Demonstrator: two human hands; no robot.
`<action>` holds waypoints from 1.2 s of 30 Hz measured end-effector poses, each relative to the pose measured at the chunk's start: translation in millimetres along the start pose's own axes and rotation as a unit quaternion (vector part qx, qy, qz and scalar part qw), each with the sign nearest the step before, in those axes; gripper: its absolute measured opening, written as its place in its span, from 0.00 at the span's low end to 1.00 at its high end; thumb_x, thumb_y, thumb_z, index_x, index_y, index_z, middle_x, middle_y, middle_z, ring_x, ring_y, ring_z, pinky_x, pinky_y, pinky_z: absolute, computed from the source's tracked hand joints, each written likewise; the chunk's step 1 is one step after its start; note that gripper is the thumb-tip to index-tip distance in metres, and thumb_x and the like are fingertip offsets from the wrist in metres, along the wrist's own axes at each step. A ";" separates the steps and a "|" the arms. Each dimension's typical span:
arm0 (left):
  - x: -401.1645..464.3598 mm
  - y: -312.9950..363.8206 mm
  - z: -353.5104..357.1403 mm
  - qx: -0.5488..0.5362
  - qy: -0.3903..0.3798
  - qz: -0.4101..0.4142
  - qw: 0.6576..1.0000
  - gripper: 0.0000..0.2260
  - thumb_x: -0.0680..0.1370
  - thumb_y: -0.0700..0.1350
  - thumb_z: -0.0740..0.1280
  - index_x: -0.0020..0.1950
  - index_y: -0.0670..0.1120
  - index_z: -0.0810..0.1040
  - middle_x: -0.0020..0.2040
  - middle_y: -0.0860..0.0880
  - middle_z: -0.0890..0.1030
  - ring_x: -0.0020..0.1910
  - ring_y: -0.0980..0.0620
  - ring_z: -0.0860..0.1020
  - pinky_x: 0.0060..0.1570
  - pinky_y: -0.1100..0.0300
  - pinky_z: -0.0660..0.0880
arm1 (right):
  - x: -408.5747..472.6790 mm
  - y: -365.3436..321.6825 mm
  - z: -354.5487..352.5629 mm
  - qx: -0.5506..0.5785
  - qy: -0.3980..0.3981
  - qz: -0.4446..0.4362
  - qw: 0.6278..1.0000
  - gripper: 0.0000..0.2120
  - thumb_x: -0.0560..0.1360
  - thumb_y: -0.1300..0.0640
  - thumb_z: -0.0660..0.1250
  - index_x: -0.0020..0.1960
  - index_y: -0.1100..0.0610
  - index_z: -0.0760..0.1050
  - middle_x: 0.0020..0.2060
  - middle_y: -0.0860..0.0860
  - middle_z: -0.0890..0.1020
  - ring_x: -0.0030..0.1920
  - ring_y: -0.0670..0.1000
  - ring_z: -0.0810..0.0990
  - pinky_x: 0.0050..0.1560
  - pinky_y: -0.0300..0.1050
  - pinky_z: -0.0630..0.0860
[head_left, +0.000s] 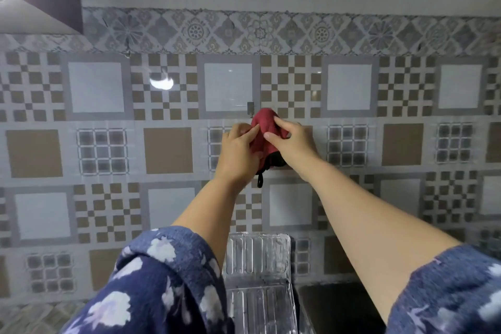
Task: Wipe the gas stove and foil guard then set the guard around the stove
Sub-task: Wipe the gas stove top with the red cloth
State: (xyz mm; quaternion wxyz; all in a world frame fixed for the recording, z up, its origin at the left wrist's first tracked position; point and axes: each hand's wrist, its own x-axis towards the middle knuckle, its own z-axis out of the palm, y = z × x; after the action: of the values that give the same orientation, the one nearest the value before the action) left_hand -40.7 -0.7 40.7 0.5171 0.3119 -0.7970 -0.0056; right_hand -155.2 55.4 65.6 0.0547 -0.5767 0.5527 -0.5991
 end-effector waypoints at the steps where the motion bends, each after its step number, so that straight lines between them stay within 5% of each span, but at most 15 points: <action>1: -11.7 12.0 -2.3 -0.014 -0.009 0.002 1.000 0.25 0.75 0.36 0.67 0.72 0.47 0.70 0.64 0.46 0.71 0.63 0.45 0.68 0.62 0.61 0.65 | -14.3 -1.2 -10.7 -0.010 0.000 0.001 1.000 0.25 0.75 0.57 0.68 0.71 0.52 0.68 0.66 0.50 0.73 0.62 0.47 0.72 0.57 0.36 0.67; 7: -103.7 99.3 -8.4 -0.161 -0.042 -0.058 0.984 0.28 0.70 0.29 0.71 0.69 0.40 0.72 0.61 0.46 0.72 0.55 0.54 0.73 0.46 0.84 0.67 | -109.3 -3.2 -83.7 -0.003 -0.021 0.057 0.998 0.24 0.74 0.63 0.69 0.69 0.53 0.71 0.63 0.50 0.77 0.58 0.43 0.73 0.56 0.34 0.68; 14: -218.1 190.2 4.0 -0.190 -0.063 -0.161 0.966 0.28 0.68 0.33 0.75 0.67 0.41 0.75 0.57 0.50 0.72 0.52 0.58 0.71 0.45 0.86 0.63 | -230.4 18.5 -148.8 0.025 -0.088 0.130 0.987 0.24 0.74 0.60 0.69 0.69 0.55 0.70 0.62 0.48 0.77 0.57 0.44 0.75 0.59 0.37 0.71; 16: -249.0 206.6 1.8 -0.175 -0.092 -0.179 0.964 0.28 0.67 0.35 0.76 0.66 0.43 0.76 0.57 0.50 0.73 0.52 0.58 0.72 0.49 0.83 0.65 | -259.6 27.0 -162.8 0.002 -0.096 0.154 0.983 0.24 0.72 0.61 0.71 0.67 0.55 0.73 0.60 0.50 0.80 0.56 0.45 0.77 0.62 0.39 0.72; 19: -290.2 220.4 -4.1 -0.172 -0.142 -0.211 0.952 0.27 0.67 0.39 0.77 0.66 0.44 0.77 0.59 0.48 0.74 0.53 0.51 0.77 0.58 0.65 0.74 | -294.7 34.2 -182.0 -0.043 -0.127 0.202 0.970 0.23 0.70 0.60 0.73 0.65 0.55 0.75 0.58 0.51 0.81 0.56 0.47 0.79 0.62 0.43 0.74; 25: -353.9 240.4 -11.4 -0.150 -0.234 -0.255 0.926 0.18 0.72 0.43 0.74 0.60 0.44 0.80 0.56 0.45 0.76 0.51 0.47 0.80 0.54 0.52 0.79 | -354.8 45.6 -201.8 -0.127 -0.203 0.254 0.937 0.19 0.70 0.61 0.72 0.60 0.56 0.79 0.55 0.50 0.83 0.51 0.48 0.79 0.50 0.38 0.72; 28: -377.0 229.8 -10.4 -0.054 -0.294 -0.206 0.932 0.17 0.74 0.46 0.71 0.63 0.47 0.78 0.59 0.46 0.76 0.59 0.47 0.76 0.61 0.57 0.71 | -379.5 64.1 -201.0 -0.191 -0.219 0.246 0.925 0.17 0.72 0.58 0.70 0.61 0.55 0.79 0.58 0.53 0.82 0.58 0.52 0.79 0.58 0.40 0.71; 30: -389.4 217.3 -7.5 0.013 -0.323 -0.179 0.929 0.21 0.75 0.52 0.69 0.67 0.50 0.73 0.65 0.48 0.73 0.66 0.48 0.69 0.66 0.52 0.68 | -391.4 74.9 -200.1 -0.273 -0.226 0.196 0.914 0.17 0.76 0.51 0.64 0.64 0.50 0.76 0.65 0.52 0.75 0.66 0.55 0.71 0.65 0.46 0.67; 33: -396.9 202.2 -3.7 0.065 -0.345 -0.196 0.915 0.32 0.76 0.62 0.63 0.75 0.50 0.61 0.75 0.51 0.63 0.74 0.50 0.60 0.70 0.41 0.63 | -397.4 76.3 -199.0 -0.340 -0.241 0.076 0.906 0.19 0.79 0.45 0.55 0.70 0.43 0.68 0.74 0.48 0.63 0.74 0.52 0.57 0.71 0.53 0.57; 36: -401.0 192.6 -2.5 0.094 -0.409 -0.185 0.889 0.37 0.77 0.66 0.55 0.79 0.49 0.49 0.79 0.53 0.49 0.78 0.53 0.47 0.74 0.38 0.49 | -404.9 79.8 -189.1 -0.317 -0.350 0.028 0.881 0.21 0.80 0.43 0.54 0.72 0.43 0.64 0.76 0.49 0.59 0.76 0.50 0.55 0.75 0.52 0.52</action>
State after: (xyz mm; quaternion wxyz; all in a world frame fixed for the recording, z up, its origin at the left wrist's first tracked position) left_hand -24.7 356.9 -223.5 0.1033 0.4708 -0.8627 -0.1530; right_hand -209.8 422.8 -195.3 0.0756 -0.7199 0.6736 -0.1492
